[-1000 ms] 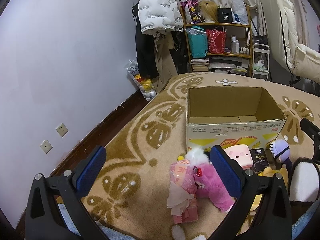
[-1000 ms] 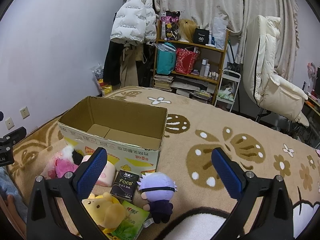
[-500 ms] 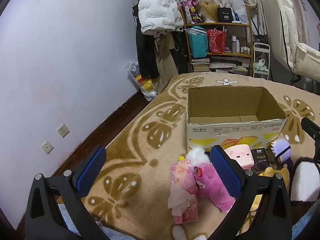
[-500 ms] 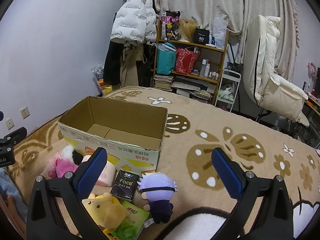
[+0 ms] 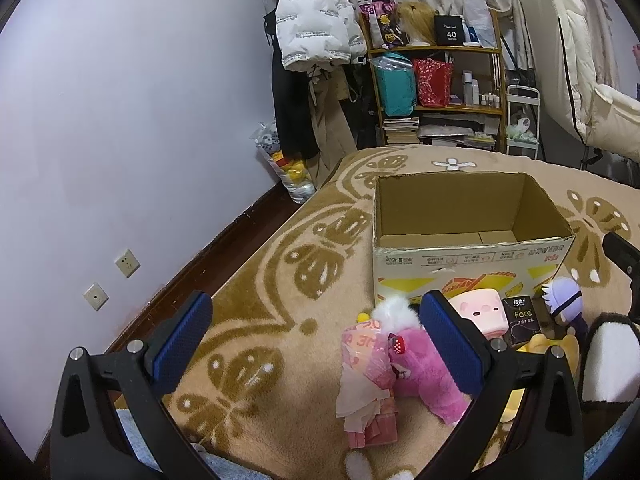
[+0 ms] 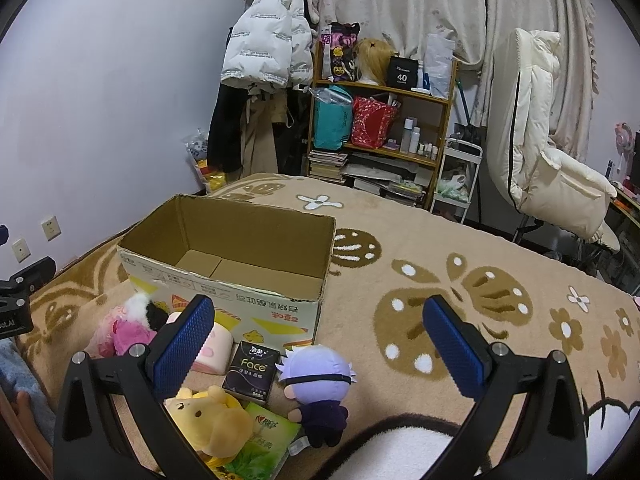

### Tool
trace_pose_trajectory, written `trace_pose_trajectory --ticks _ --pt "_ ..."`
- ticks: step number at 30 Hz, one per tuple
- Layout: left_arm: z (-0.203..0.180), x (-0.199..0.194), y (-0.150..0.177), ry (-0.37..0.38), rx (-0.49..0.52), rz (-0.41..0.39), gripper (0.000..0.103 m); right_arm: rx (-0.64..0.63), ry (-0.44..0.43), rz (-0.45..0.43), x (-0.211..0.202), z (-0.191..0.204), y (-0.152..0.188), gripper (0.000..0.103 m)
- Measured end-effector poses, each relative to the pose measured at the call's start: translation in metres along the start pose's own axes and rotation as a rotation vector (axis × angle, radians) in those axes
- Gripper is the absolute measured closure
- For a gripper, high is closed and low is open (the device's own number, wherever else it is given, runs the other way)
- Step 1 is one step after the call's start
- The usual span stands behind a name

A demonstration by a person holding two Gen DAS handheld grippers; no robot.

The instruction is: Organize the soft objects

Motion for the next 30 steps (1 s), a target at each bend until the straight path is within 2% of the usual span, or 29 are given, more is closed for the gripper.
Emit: trace_pose_trajectory --ticks 30 --pt "-0.0026 0.0022 0.0024 -0.006 0.007 0.009 0.0 0.001 -0.015 0.011 0.0013 0.0002 -0.0014 0.0"
Point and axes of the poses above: each gripper's, at about its wrist camera, not at the fingertips, and x roughly the way its jaws point, z to its left, y to its underside, the point moved 10 cm from there along x, roughly the way its jaws point
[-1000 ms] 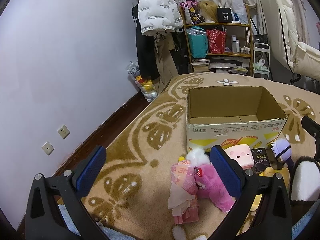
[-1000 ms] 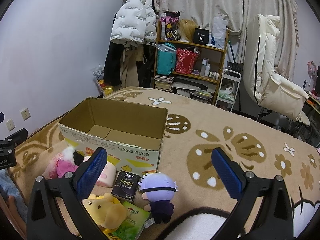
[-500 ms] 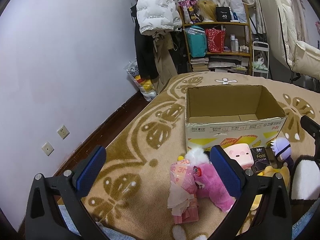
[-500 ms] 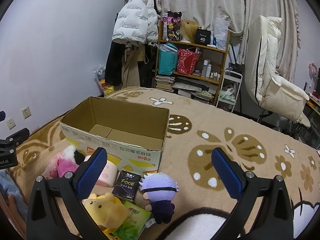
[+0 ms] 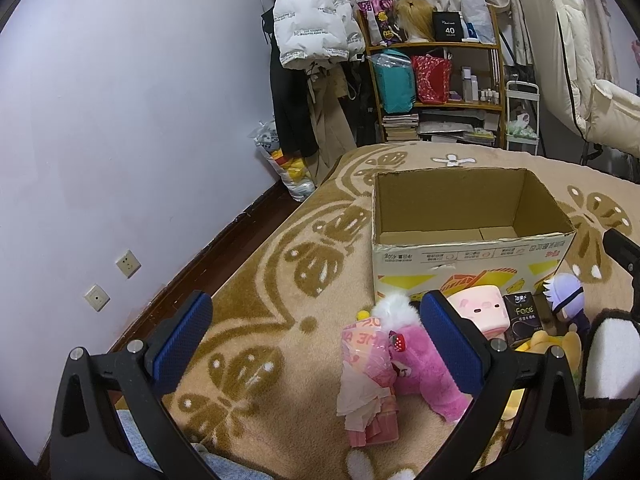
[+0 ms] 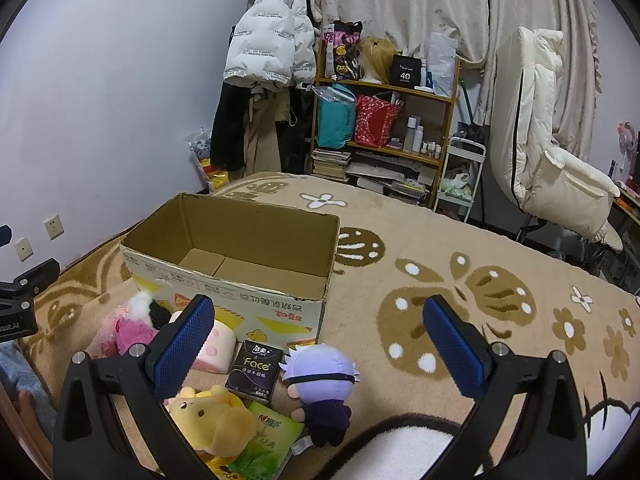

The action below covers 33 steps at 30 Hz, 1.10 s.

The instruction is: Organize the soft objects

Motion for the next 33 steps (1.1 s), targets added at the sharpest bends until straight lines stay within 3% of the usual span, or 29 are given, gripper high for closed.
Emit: trace_pose_trajectory --ticks 7,12,20,33 --pt "0.001 0.002 0.002 0.0 0.003 0.017 0.0 0.012 0.015 0.013 0.003 -0.004 0.002 0.0" --pt "0.003 0.015 0.01 0.014 -0.018 0.089 0.0 0.019 0.018 0.039 0.009 -0.006 0.004 0.0" --pt "0.005 0.05 0.035 0.024 -0.049 0.288 0.0 0.115 -0.07 0.195 0.044 -0.013 0.023 0.0" --pt "-0.009 0.095 0.066 0.057 -0.033 0.481 0.0 0.147 -0.125 0.426 0.091 -0.006 0.07 0.0"
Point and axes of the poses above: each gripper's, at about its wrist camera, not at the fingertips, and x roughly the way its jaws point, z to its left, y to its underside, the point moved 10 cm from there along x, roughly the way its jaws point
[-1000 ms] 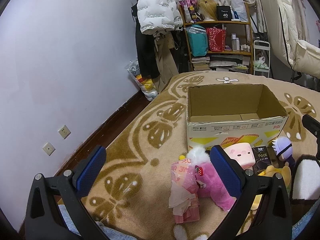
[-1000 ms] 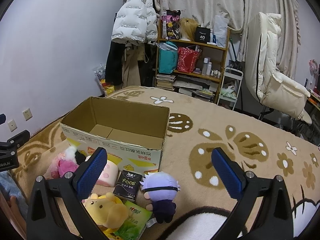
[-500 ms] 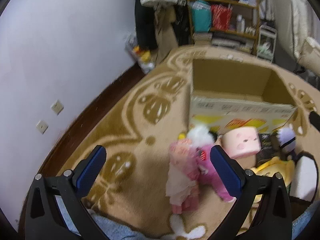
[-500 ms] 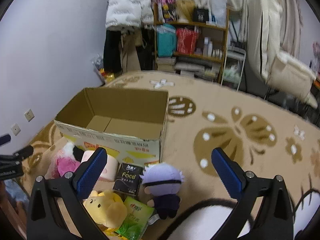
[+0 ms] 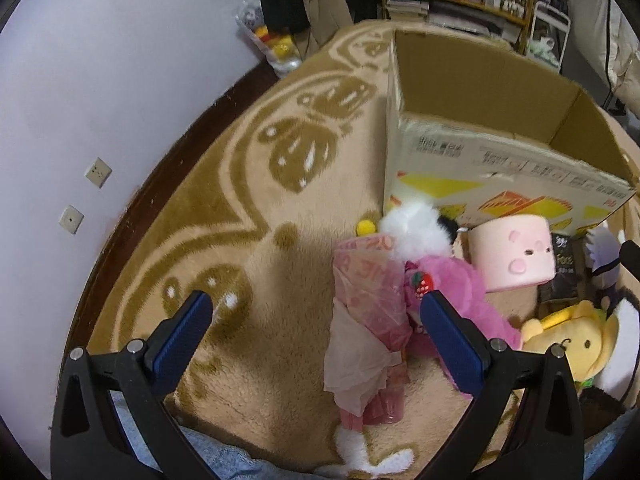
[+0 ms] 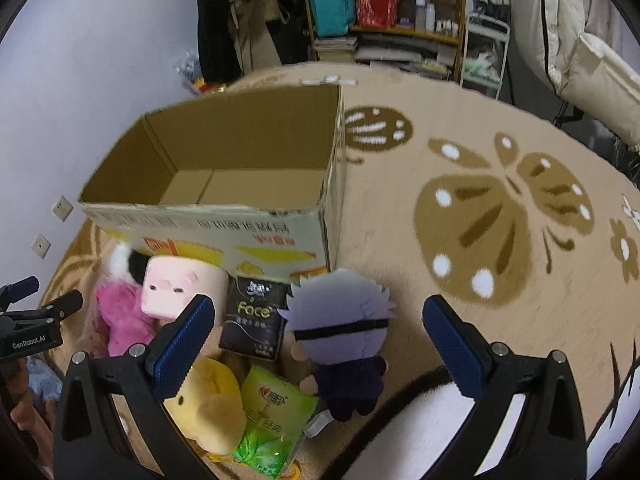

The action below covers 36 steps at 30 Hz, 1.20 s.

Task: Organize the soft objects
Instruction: 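Lower the left tool to the pink-wrapped roll while the right tool lowers to the white-haired doll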

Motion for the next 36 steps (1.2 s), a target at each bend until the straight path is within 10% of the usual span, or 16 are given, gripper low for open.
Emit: trace_pose_trajectory --ticks 36 --pt "0.003 0.048 0.022 0.097 -0.127 0.188 0.0 0.009 0.035 0.182 0.059 -0.013 0.025 0.007"
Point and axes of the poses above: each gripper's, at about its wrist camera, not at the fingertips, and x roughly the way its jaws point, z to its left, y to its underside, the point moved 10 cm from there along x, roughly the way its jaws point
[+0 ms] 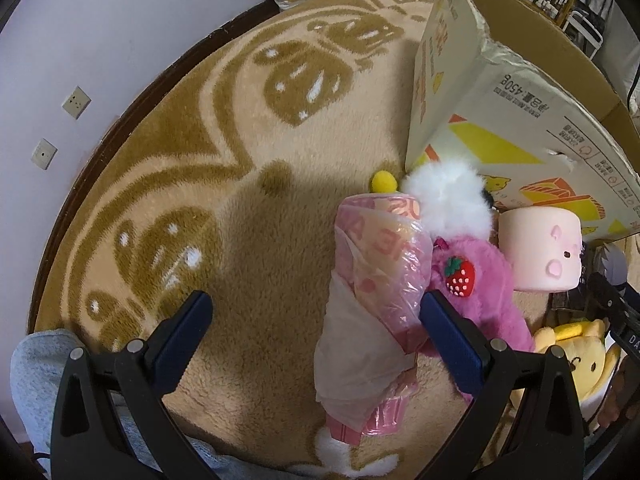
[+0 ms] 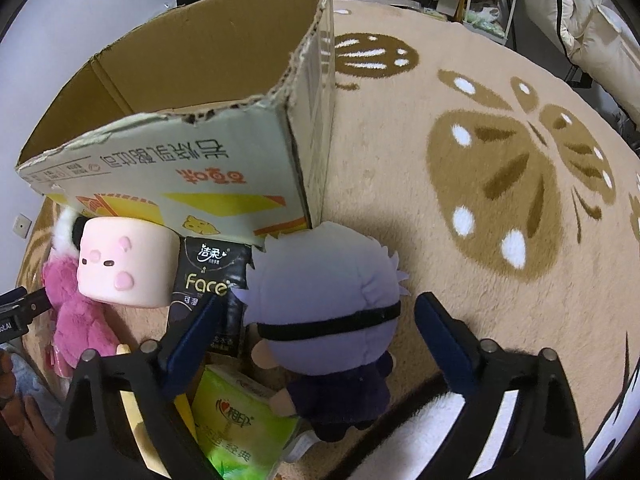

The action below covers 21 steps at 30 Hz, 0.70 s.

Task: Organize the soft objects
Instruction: 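Lower the left tool to the pink-wrapped roll while the right tool lowers to the white-haired doll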

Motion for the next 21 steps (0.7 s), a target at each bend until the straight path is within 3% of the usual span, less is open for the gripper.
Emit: trace_pose_trajectory --ticks 7,12,16,21 --pt "0.002 0.005 0.0 0.033 -0.032 0.019 0.0 0.014 -0.039 0.026 0.005 0.001 0.002 0.02" --pt "-0.001 0.002 -0.001 0.005 0.009 -0.004 0.0 0.031 -0.046 0.033 0.006 -0.003 0.001 0.026" --pt "0.002 0.007 0.001 0.045 -0.027 0.022 0.0 0.036 -0.039 0.032 0.008 -0.007 -0.001 0.032" --pt "0.003 0.013 0.001 0.064 -0.059 0.035 0.0 0.053 -0.059 0.043 0.011 -0.01 0.0 0.034"
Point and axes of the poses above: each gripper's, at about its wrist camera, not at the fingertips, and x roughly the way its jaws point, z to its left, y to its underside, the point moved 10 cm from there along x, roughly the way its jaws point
